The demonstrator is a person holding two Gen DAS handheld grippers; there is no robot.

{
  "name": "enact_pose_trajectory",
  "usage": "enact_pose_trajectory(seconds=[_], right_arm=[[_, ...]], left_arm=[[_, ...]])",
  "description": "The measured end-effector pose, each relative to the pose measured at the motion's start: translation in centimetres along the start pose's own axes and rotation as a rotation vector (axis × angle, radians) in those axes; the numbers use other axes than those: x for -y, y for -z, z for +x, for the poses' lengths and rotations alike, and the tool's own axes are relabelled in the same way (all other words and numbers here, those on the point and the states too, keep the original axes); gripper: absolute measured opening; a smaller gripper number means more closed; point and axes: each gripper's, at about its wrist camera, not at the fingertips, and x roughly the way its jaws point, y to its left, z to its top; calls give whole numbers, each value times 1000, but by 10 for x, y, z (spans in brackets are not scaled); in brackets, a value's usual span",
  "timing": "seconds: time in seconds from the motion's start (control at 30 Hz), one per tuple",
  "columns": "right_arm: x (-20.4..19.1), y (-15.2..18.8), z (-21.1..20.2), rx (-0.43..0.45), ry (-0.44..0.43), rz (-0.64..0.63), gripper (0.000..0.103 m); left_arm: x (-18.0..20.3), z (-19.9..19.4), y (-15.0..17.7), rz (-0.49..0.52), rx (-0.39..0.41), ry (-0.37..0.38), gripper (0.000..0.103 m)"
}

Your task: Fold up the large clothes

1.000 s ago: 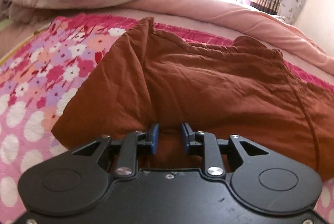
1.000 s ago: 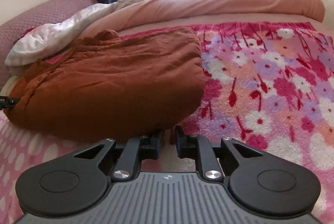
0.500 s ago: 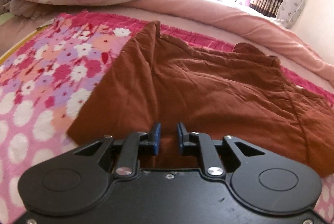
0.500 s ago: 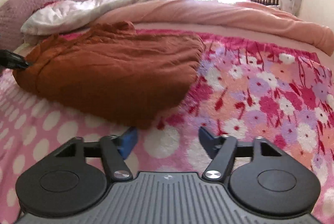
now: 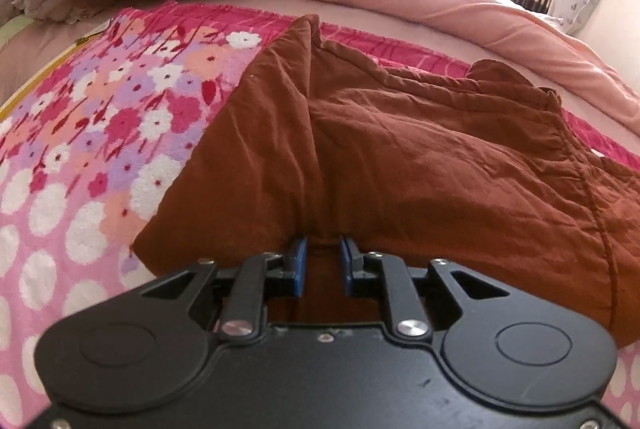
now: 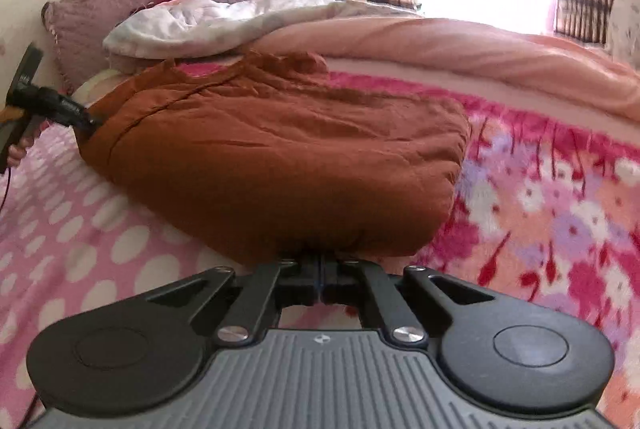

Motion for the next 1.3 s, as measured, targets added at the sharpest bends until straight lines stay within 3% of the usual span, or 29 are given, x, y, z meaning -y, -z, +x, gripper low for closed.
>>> enact_pose_trajectory(seconds=[0.2, 0.33, 0.4, 0.5, 0.6, 0.73, 0.83, 0.97, 1.03, 1.1, 1.17, 1.3], right_arm=[[7, 16, -26, -27, -12, 28, 0], [6, 23, -37, -51, 26, 17, 0], [12, 23, -39, -25, 83, 7, 0], [34, 19, -33, 18, 100, 64, 0], [63, 12, -18, 74, 33, 159, 0], [71, 4, 12, 64, -51, 183, 0], [58, 6, 20, -5, -160, 132, 0], [33, 20, 11, -139, -200, 11, 0], [20, 24, -4, -162, -168, -33, 0], [8, 22, -28, -126, -108, -60, 0], [-5, 13, -56, -29, -66, -55, 0], [-39, -13, -73, 170, 151, -13, 13]], left_arm=[[-11, 3, -1, -28, -2, 35, 20], [-17, 4, -3, -53, -15, 61, 19], [-14, 4, -4, -38, -16, 50, 19], [-4, 3, -3, 9, -10, 10, 19], [3, 3, -2, 40, -6, -23, 19], [3, 1, -2, 37, -9, -34, 19], [2, 3, -2, 33, -11, -27, 19], [3, 3, -2, 37, -7, -22, 18], [2, 0, -1, 41, 3, -14, 18], [1, -9, 2, 35, 24, -6, 16], [0, -24, 7, 33, 71, 2, 16], [-21, -49, 20, -37, 136, 4, 19]])
